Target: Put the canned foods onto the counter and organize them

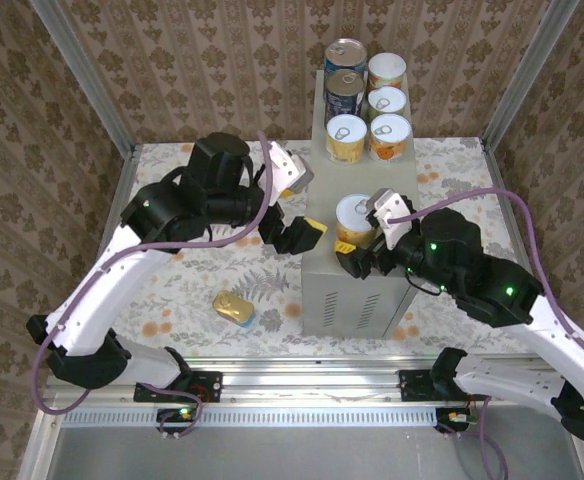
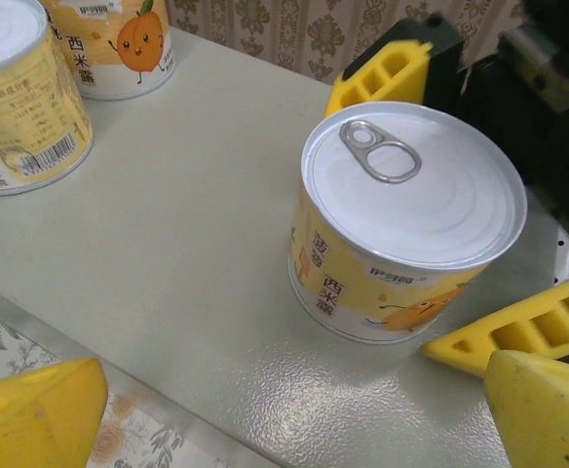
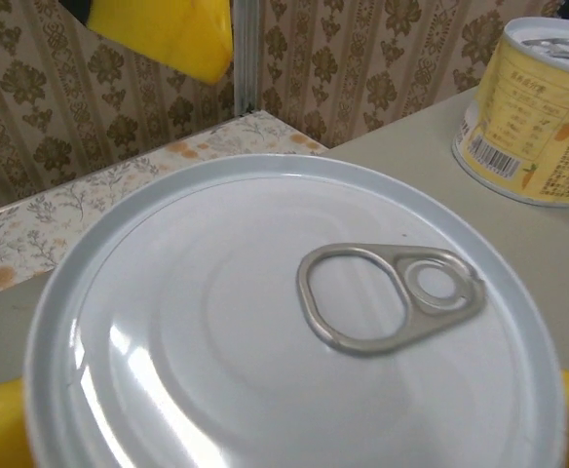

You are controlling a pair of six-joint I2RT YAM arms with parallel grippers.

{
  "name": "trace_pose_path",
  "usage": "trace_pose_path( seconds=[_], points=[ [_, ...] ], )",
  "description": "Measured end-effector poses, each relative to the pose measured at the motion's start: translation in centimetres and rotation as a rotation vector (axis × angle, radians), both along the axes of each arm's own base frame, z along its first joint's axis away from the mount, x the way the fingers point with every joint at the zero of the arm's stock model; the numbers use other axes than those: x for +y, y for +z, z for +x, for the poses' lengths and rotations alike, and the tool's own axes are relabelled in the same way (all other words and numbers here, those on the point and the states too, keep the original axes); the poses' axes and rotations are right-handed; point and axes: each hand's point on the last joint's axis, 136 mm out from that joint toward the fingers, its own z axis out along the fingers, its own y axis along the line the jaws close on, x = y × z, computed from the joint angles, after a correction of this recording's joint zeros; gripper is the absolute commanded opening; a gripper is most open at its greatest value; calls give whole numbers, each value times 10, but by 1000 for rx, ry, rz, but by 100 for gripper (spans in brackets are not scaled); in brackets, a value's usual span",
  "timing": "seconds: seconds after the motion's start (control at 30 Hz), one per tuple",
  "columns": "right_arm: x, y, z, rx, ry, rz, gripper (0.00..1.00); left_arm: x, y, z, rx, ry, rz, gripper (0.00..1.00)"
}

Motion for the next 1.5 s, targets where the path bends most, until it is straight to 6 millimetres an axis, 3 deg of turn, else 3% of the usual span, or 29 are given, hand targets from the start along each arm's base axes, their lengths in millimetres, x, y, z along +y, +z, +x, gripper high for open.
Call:
trace_pose_path(
  seconds=[0.17,0.4,0.6,0.9,1.07,1.3,1.5],
  points=[
    [-19,21,-16,-16,-4,17,100,-4,-12,2,4,-1,6,100],
    [-73,50,-40,-80,-114,79,100,-19,-18,-3,-43,-10,-8,99],
    [-105,61,-36,-110,-265,121,100,-39,-28,-11,-64,-42,-26,91],
    [-103,42,-20,-79,-334,46,100,-68,-26,-8,-72,-50,-99,85],
    [-102,38,-19,-74,-334,39,100,-77,-29,-1,-67,-34,-109,72],
    [-100,32,-17,-67,-334,25,100,-75,-29,8,-81,0,-109,60],
    [-96,27,-13,-67,-334,25,100,-64,-29,32,-87,62,-106,57]
  ],
)
